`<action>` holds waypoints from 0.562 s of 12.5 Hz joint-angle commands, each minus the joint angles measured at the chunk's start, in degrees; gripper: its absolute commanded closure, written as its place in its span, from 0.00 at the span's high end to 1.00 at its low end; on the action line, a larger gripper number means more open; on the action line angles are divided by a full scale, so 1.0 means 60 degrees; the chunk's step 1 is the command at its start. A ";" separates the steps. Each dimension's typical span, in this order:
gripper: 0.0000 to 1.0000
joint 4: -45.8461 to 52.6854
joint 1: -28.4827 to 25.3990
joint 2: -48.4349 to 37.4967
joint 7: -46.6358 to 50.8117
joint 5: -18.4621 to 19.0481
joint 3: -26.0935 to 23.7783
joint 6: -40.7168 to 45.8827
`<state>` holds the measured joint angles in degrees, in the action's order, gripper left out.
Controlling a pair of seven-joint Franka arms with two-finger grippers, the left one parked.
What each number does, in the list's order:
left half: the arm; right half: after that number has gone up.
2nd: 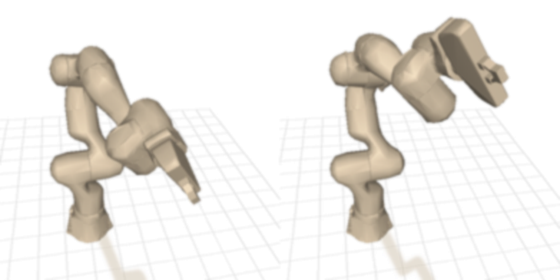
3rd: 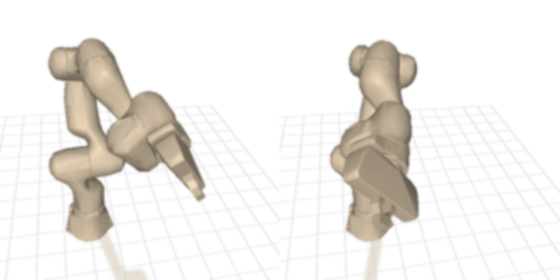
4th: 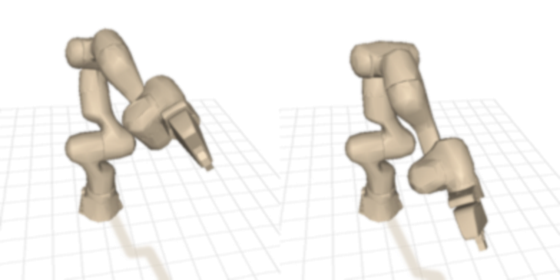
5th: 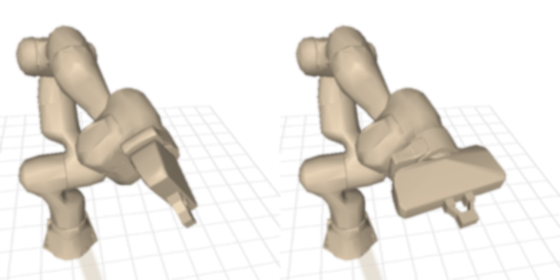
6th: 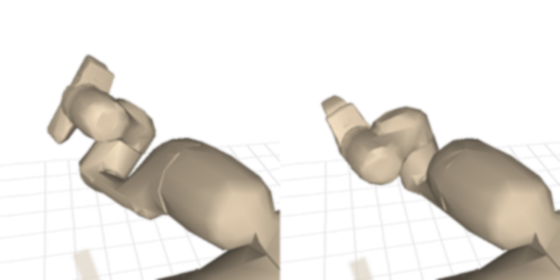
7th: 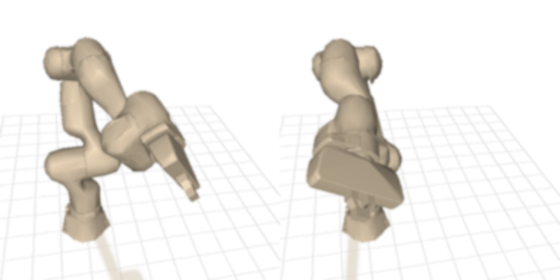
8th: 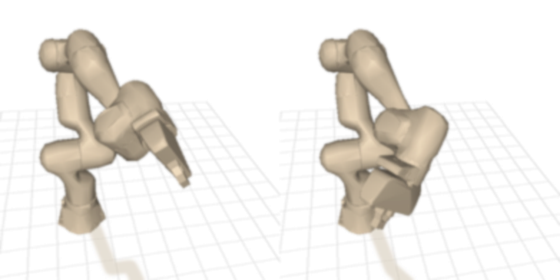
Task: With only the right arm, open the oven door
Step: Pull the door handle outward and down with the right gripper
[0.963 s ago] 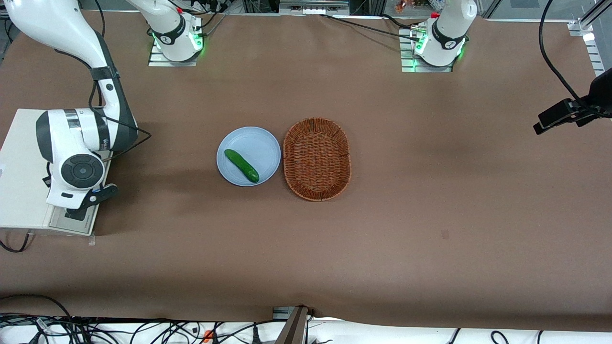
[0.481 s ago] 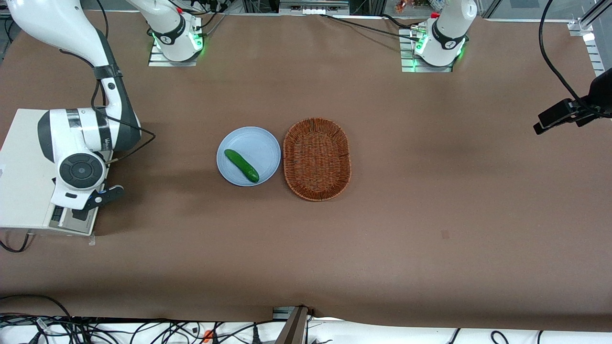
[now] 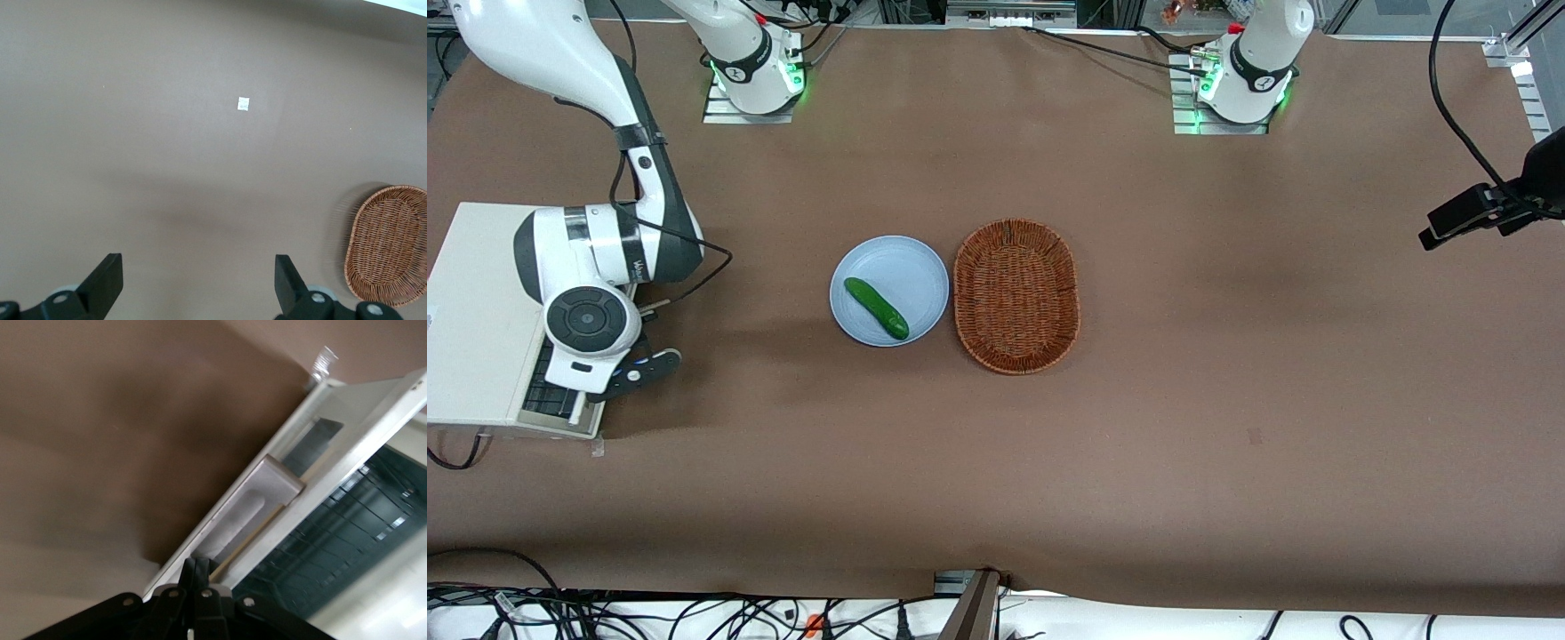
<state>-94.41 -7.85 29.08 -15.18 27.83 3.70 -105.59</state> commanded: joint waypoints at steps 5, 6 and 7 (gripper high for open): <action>0.00 -0.0056 0.0590 0.1231 0.0099 -0.0652 0.0160 -0.1003; 0.00 -0.0056 0.0619 0.1319 0.0099 -0.0755 0.0160 -0.1063; 0.00 -0.0056 0.0678 0.1422 0.0084 -0.0915 0.0160 -0.1078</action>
<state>-94.18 -7.66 33.46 -13.66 19.71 2.66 -111.07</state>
